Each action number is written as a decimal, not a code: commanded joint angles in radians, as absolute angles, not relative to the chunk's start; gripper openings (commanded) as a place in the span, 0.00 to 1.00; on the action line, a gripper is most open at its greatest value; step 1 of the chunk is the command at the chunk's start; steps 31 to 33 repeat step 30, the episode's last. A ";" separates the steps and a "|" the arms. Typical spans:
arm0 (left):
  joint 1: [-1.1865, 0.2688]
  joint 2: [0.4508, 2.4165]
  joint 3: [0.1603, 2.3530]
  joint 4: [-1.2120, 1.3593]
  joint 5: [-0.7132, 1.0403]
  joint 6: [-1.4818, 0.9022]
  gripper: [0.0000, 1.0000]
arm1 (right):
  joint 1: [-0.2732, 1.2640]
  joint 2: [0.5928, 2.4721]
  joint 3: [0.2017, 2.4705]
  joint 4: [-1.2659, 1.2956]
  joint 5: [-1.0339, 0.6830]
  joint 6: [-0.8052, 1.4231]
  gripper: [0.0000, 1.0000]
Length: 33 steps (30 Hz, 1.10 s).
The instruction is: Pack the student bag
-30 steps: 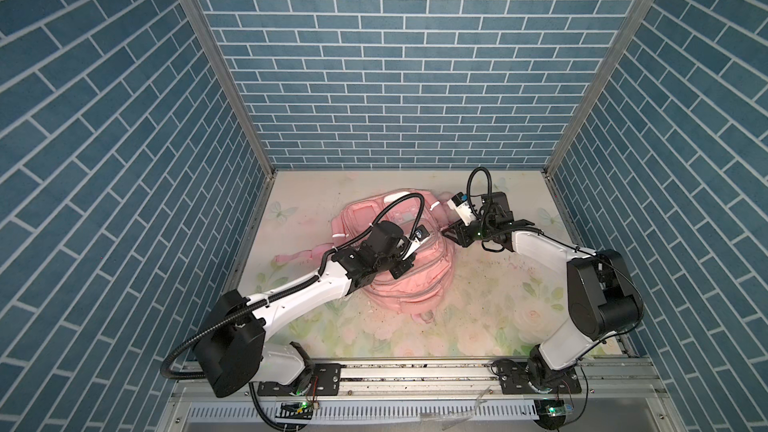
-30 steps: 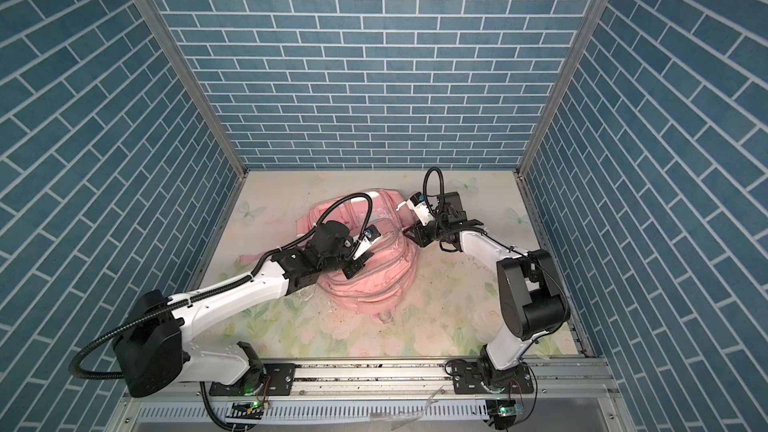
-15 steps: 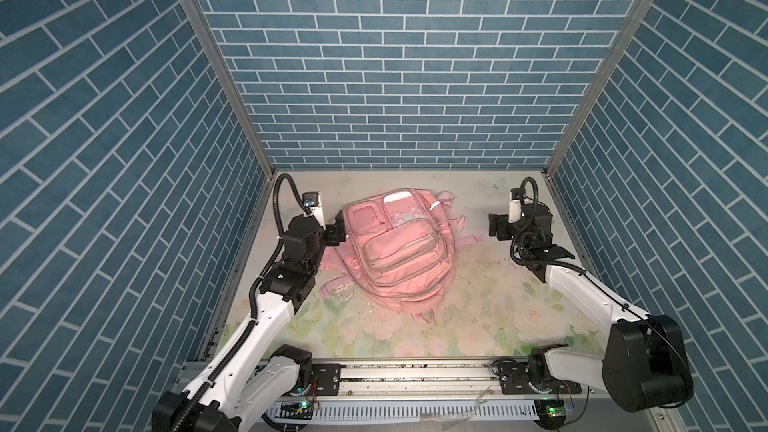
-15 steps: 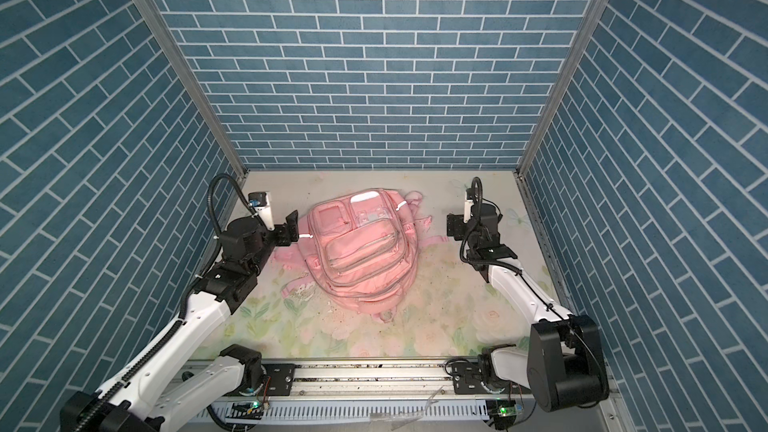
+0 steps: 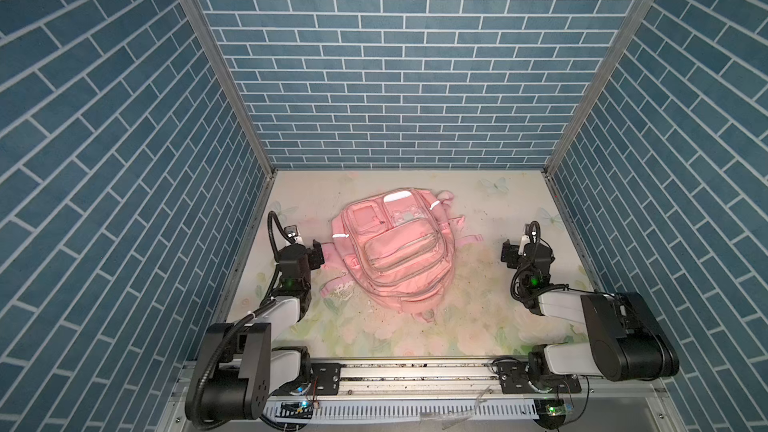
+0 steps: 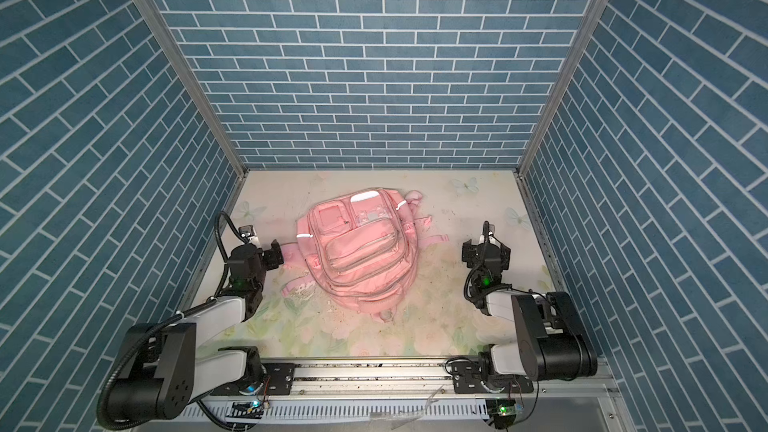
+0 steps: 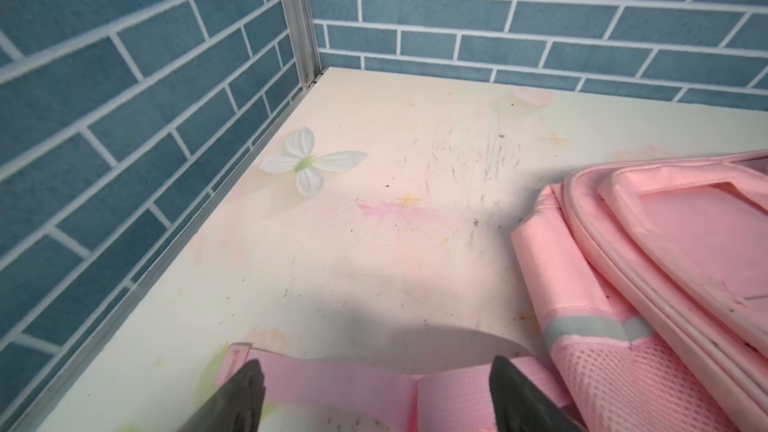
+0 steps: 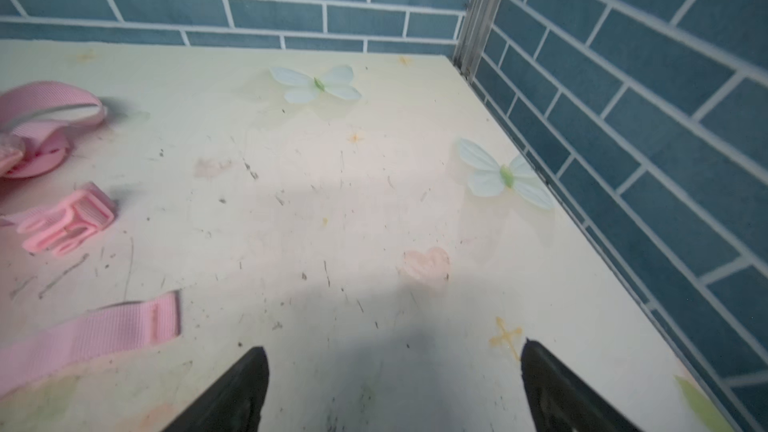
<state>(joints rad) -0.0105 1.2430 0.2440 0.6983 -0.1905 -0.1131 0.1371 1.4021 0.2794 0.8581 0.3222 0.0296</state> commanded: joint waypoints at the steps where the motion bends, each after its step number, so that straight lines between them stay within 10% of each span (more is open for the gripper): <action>1: -0.002 1.300 0.240 0.955 -0.155 -0.095 0.85 | 0.087 1.440 0.261 1.104 0.237 -0.014 0.95; 33: -0.062 1.512 0.266 1.154 -0.111 0.012 0.85 | -0.008 1.517 0.258 1.157 -0.003 0.011 0.98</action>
